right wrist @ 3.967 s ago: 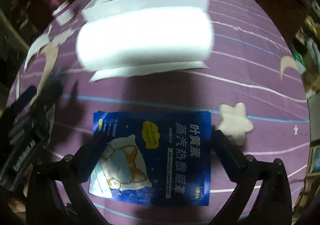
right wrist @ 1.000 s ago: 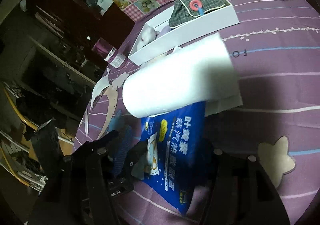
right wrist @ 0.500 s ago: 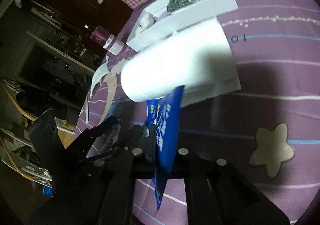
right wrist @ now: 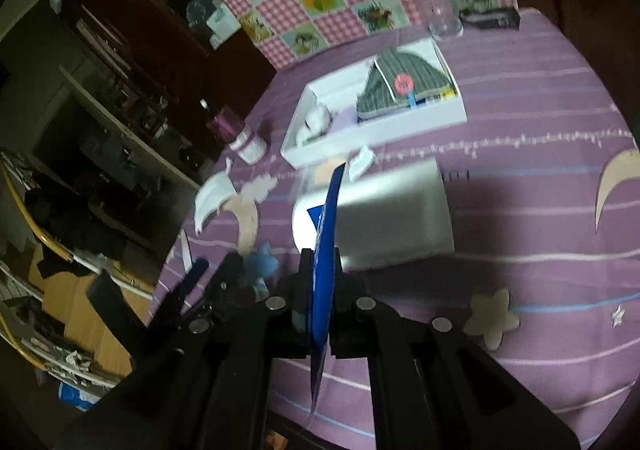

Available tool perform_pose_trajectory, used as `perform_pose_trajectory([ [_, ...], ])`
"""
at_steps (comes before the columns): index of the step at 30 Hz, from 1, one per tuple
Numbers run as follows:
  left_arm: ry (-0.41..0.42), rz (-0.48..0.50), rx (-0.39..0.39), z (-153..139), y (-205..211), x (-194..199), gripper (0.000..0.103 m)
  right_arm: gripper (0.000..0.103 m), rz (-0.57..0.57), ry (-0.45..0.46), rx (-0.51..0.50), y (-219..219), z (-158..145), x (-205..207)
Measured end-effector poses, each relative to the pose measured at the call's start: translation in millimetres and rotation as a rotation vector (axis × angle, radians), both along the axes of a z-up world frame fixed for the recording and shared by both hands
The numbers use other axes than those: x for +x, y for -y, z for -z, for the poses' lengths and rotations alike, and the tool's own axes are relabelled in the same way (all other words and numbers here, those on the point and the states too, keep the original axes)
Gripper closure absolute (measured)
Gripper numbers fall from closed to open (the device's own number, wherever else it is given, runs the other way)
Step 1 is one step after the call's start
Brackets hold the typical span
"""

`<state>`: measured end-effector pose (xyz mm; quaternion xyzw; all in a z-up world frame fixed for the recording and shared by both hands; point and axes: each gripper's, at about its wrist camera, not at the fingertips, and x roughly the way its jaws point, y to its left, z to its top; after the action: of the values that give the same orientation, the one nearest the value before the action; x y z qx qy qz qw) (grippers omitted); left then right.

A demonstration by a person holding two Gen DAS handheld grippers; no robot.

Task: Organize soft objects
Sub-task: 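Grasp the white tube box with left tool while right tool holds blue packet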

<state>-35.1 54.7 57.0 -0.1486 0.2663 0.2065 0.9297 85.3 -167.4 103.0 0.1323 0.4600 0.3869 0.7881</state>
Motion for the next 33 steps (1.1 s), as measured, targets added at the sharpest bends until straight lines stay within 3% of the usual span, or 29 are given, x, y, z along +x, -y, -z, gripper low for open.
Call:
perform_pose_trajectory([
  [4, -0.049, -0.08, -0.046, 6.1, -18.7, 2.1, 0.02, 0.096, -0.058, 0.062, 0.11, -14.2, 2.5, 5.3],
  [7, -0.051, -0.065, -0.08, 9.7, -22.9, 0.7, 0.02, 0.096, -0.107, 0.089, 0.158, -21.5, 15.8, 5.4],
  [12, -0.166, 0.065, -0.041, 17.6, 1.0, 12.6, 0.02, 0.096, -0.074, 0.037, 0.106, -12.7, 40.2, 9.9],
  [16, -0.265, 0.13, -0.073, 26.2, 15.3, 3.4, 0.024, 0.096, -0.049, -0.014, 0.119, -4.0, 44.2, 17.6],
  [20, -0.34, 0.122, -0.101, 38.5, 19.0, -3.3, 0.034, 0.096, -0.063, 0.001, 0.094, -7.7, 40.5, 12.5],
  [24, -0.389, 0.084, -0.024, 39.6, 30.0, -3.2, 0.048, 0.096, -0.09, -0.015, 0.072, -14.2, 44.7, 7.1],
  [30, -0.392, 0.076, -0.01, 36.2, 38.3, -6.5, 0.08, 0.096, -0.09, -0.013, 0.041, -14.6, 47.5, 4.1],
  [33, -0.384, 0.074, 0.017, 36.5, 43.0, -5.5, 0.087, 0.096, -0.092, 0.006, 0.017, -15.6, 47.9, -0.5],
])
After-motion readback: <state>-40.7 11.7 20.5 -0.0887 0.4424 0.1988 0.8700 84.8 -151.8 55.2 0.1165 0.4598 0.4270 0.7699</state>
